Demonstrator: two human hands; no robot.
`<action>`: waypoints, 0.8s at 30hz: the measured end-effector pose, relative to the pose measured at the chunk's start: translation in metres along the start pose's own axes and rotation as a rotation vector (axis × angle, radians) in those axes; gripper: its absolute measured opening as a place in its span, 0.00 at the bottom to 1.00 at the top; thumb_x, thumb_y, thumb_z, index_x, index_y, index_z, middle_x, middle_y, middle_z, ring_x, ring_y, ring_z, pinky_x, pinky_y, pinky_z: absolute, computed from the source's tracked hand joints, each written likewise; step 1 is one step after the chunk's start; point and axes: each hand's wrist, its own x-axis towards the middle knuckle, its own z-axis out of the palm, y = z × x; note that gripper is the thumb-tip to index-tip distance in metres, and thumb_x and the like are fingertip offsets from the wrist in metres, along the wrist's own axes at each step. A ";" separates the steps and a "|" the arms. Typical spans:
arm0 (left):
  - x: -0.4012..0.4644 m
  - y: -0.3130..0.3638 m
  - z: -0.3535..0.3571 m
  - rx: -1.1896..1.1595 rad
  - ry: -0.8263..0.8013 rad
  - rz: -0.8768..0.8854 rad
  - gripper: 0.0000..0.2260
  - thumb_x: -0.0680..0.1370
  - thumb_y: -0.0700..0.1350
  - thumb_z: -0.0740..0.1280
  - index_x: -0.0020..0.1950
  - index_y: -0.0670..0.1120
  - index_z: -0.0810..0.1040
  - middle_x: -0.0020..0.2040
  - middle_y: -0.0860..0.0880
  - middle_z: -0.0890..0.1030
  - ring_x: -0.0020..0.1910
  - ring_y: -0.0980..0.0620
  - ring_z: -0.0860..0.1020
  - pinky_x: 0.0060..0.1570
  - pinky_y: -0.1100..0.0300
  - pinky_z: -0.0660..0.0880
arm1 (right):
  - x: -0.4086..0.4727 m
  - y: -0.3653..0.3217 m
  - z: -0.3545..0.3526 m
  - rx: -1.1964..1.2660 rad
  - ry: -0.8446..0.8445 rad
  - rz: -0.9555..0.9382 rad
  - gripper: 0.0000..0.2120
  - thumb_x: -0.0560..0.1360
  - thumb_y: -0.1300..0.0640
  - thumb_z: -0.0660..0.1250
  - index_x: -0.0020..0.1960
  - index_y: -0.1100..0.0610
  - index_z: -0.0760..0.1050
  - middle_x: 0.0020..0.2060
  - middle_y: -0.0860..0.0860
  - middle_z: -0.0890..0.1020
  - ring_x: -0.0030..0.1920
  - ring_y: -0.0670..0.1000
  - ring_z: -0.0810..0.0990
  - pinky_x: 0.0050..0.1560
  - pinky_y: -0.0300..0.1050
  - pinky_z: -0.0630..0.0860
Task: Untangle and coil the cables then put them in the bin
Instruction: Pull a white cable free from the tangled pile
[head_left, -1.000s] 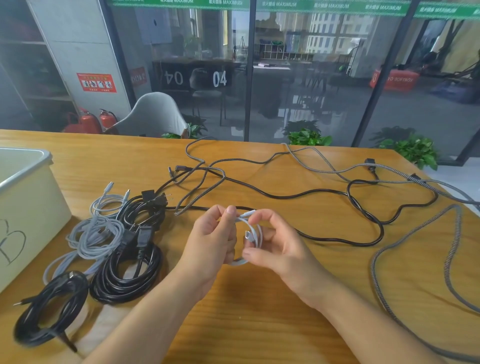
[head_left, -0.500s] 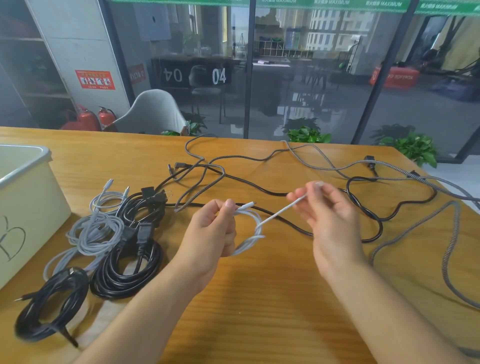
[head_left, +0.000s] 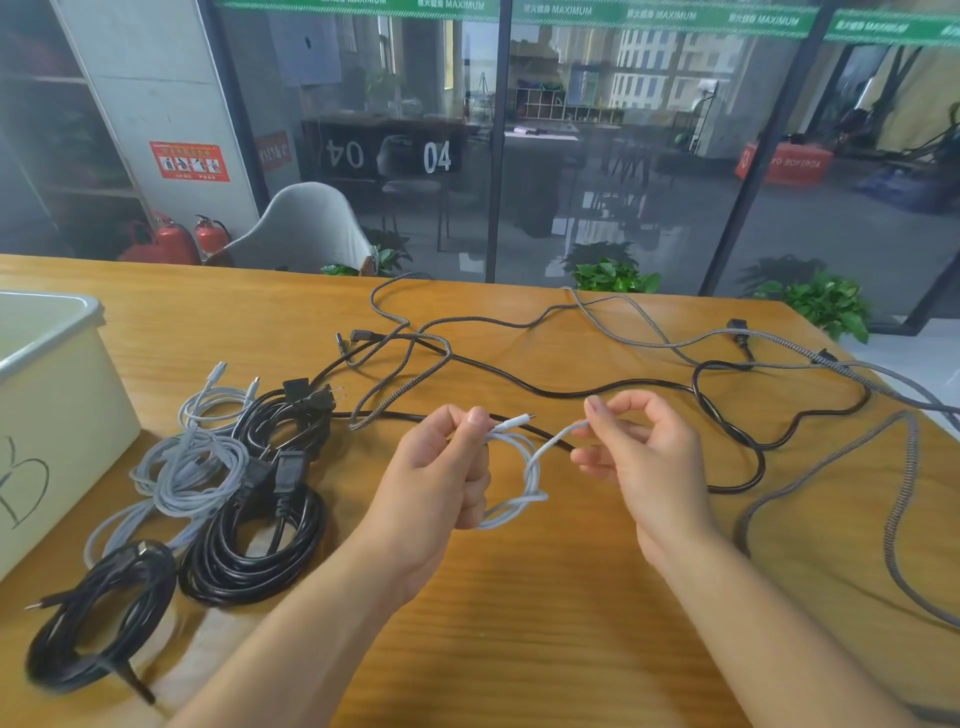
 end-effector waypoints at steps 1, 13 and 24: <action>-0.001 0.000 0.001 0.002 -0.004 0.000 0.09 0.86 0.49 0.61 0.52 0.44 0.71 0.32 0.52 0.60 0.29 0.53 0.55 0.26 0.63 0.59 | -0.001 0.000 0.001 -0.048 -0.017 -0.024 0.09 0.79 0.53 0.73 0.52 0.58 0.78 0.41 0.54 0.88 0.36 0.54 0.86 0.42 0.50 0.85; 0.000 0.000 0.000 -0.019 0.016 0.006 0.10 0.85 0.50 0.61 0.53 0.43 0.72 0.31 0.52 0.60 0.29 0.53 0.55 0.26 0.62 0.59 | -0.015 0.008 0.013 -0.281 -0.467 -0.032 0.08 0.82 0.58 0.68 0.55 0.51 0.85 0.44 0.42 0.86 0.42 0.43 0.83 0.40 0.42 0.82; 0.000 0.000 -0.001 0.005 0.009 0.004 0.11 0.85 0.50 0.61 0.51 0.42 0.73 0.31 0.51 0.60 0.29 0.52 0.55 0.27 0.60 0.56 | -0.012 0.006 0.006 0.051 -0.773 0.170 0.22 0.76 0.53 0.59 0.62 0.64 0.80 0.51 0.58 0.82 0.55 0.52 0.81 0.58 0.49 0.77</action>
